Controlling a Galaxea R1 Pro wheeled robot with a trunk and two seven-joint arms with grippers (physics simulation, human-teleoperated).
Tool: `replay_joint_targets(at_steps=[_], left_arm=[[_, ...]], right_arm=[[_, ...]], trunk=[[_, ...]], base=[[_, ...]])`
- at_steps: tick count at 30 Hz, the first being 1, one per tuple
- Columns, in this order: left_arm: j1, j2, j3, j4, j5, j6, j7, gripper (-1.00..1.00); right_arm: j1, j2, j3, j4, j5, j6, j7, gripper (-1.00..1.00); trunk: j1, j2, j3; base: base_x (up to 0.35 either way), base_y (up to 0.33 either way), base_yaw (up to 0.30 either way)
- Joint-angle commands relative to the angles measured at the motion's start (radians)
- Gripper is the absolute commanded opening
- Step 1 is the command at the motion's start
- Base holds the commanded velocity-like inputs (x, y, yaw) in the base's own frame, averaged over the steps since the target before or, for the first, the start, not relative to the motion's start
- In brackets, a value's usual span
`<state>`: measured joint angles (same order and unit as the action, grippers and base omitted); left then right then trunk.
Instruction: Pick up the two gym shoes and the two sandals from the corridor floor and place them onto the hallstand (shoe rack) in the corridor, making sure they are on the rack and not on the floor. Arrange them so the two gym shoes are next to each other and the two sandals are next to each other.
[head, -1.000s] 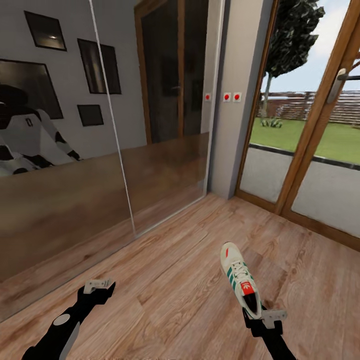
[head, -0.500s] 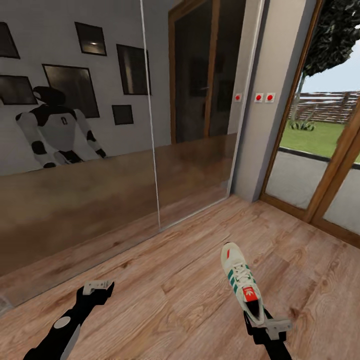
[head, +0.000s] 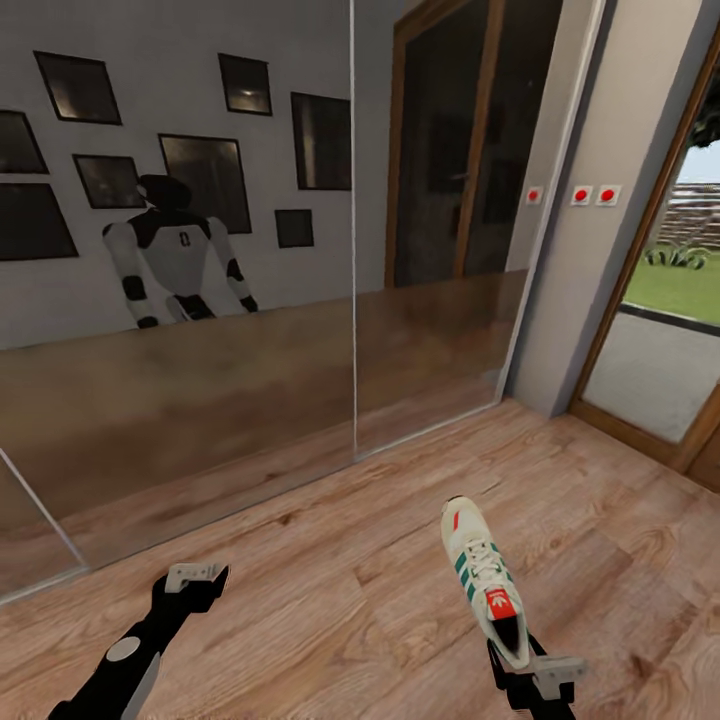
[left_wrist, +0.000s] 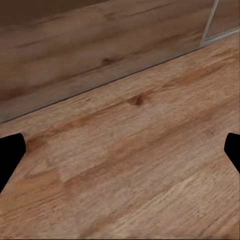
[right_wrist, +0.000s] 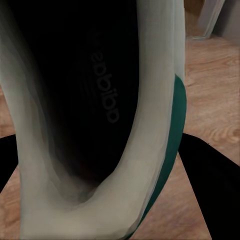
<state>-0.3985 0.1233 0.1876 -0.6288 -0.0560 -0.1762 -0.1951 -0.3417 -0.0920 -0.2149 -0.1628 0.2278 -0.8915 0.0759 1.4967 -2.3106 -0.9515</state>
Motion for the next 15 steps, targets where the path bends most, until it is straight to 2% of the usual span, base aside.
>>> replay_joint_targets(at_steps=[1,12,13,15], left_arm=[[0.004,-0.001,0.006,0.001,-0.006,-0.004,-0.007,1.00],[0.020,-0.003,0.004,0.001,-0.004,-0.023,-0.009,1.00],[0.048,-0.004,0.004,0.000,0.000,-0.097,-0.008,1.00],[0.057,-0.004,0.004,0.001,0.000,-0.122,-0.008,1.00]], right_arm=[[0.000,0.000,-0.009,0.000,0.002,-0.003,0.007,-1.00],[0.000,0.000,-0.009,0.000,0.002,-0.003,0.008,-1.00],[0.000,0.000,-0.009,0.000,0.002,-0.003,0.008,-1.00],[0.000,0.000,-0.009,0.000,0.002,-0.003,0.008,-1.00]], trunk=[[0.000,0.000,-0.001],[0.000,0.000,-0.001],[0.000,0.000,-0.001],[0.000,0.000,-0.001]], base=[[0.000,0.000,0.279],[0.000,0.000,0.279],[0.000,0.000,0.279],[0.000,0.000,0.279]])
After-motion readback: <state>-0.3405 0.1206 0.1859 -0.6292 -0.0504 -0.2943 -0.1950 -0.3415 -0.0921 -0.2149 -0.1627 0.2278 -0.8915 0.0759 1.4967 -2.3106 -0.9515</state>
